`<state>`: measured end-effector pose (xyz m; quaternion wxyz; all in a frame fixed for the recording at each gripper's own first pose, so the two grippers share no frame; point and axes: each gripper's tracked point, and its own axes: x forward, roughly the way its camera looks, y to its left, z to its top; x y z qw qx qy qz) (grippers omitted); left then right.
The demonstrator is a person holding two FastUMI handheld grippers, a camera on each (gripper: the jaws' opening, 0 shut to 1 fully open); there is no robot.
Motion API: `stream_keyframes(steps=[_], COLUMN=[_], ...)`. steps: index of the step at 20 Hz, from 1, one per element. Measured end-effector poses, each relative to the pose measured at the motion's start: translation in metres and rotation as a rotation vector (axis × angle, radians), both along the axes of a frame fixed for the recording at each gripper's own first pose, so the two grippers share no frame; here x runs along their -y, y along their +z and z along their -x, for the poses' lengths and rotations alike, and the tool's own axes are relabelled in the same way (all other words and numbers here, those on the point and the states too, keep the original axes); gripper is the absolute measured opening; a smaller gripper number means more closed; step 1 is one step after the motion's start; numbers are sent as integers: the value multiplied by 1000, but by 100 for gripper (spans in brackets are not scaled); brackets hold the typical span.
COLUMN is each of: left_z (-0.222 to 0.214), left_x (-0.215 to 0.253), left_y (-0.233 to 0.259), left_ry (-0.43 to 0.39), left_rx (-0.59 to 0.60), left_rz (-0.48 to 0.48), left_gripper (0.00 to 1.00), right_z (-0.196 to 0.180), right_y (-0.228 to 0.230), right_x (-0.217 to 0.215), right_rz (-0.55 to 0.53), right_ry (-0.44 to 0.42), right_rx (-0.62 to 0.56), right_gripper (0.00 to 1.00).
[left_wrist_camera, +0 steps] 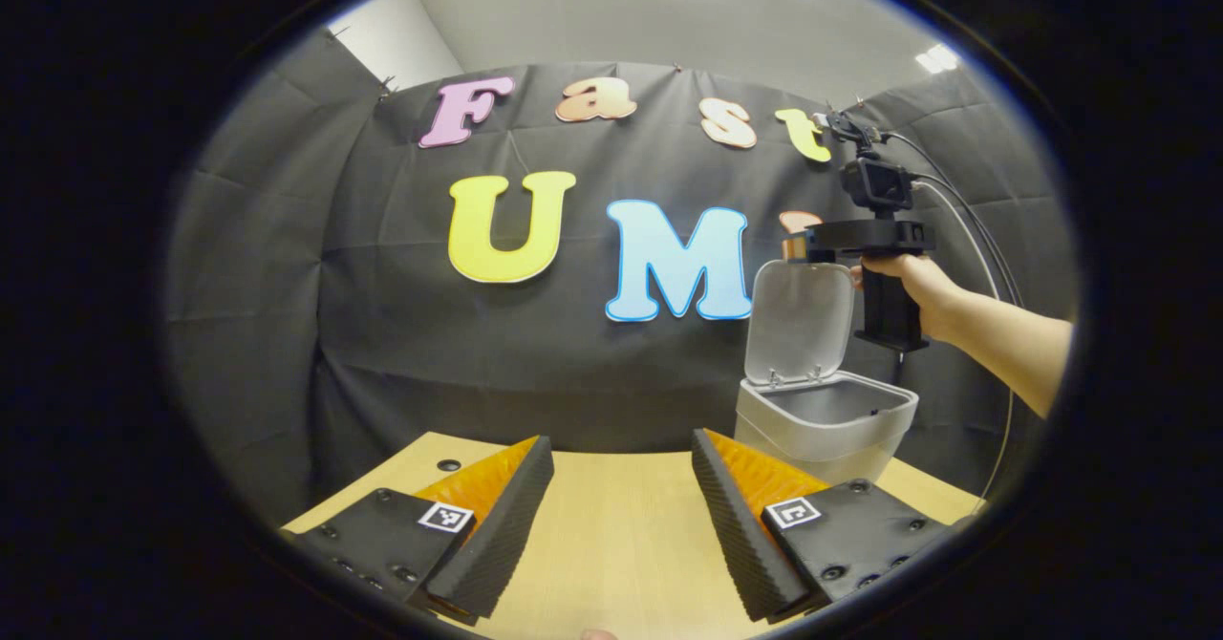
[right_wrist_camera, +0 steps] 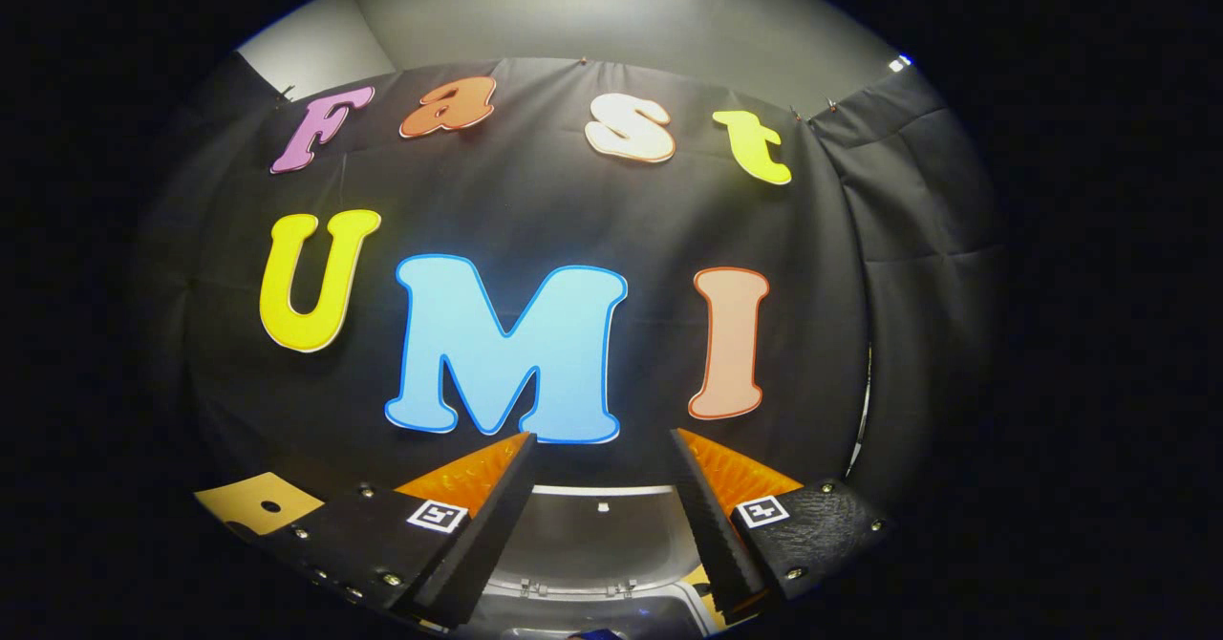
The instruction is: Press the lid of the desktop garbage bin to open it, pick up the crumpled paper on the desktop and throw it into the bin, then pick up the pop can on the desktop and drop it into the bin, and finally close the garbage bin lid.
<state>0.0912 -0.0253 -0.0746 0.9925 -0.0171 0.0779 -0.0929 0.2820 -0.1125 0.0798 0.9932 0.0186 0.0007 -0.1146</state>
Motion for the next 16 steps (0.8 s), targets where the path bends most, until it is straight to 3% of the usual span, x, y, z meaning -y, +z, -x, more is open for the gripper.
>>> stream_keyframes(steps=[3, 7, 8, 10, 12, 13, 16], left_z=[5, 13, 16, 20, 23, 25, 31], left_x=[2, 5, 5, 5, 4, 4, 1], left_y=[-3, -5, -4, -1, 0, 1, 4], left_ry=[3, 6, 7, 11, 18, 21, 34], left_rx=[-3, -8, -8, -7, -6, -7, -4], left_rz=[3, -5, -2, 1, -2, -4, -7], left_gripper=[95, 100, 95, 100, 95, 100, 100], right_z=[7, 24, 29, 39, 52, 60, 83], right_y=[-4, -12, -14, -18, -21, -24, -37], right_x=[0, -4, -3, -7, -9, -11, -16], right_rz=[-6, -103, -106, -88, -74, -76, -98], right_ry=[22, 57, 63, 67, 60, 56, 53], right_rx=[-7, -10, -12, -13, -11, -11, -17], right_gripper=[87, 86, 86, 86, 86, 86, 86])
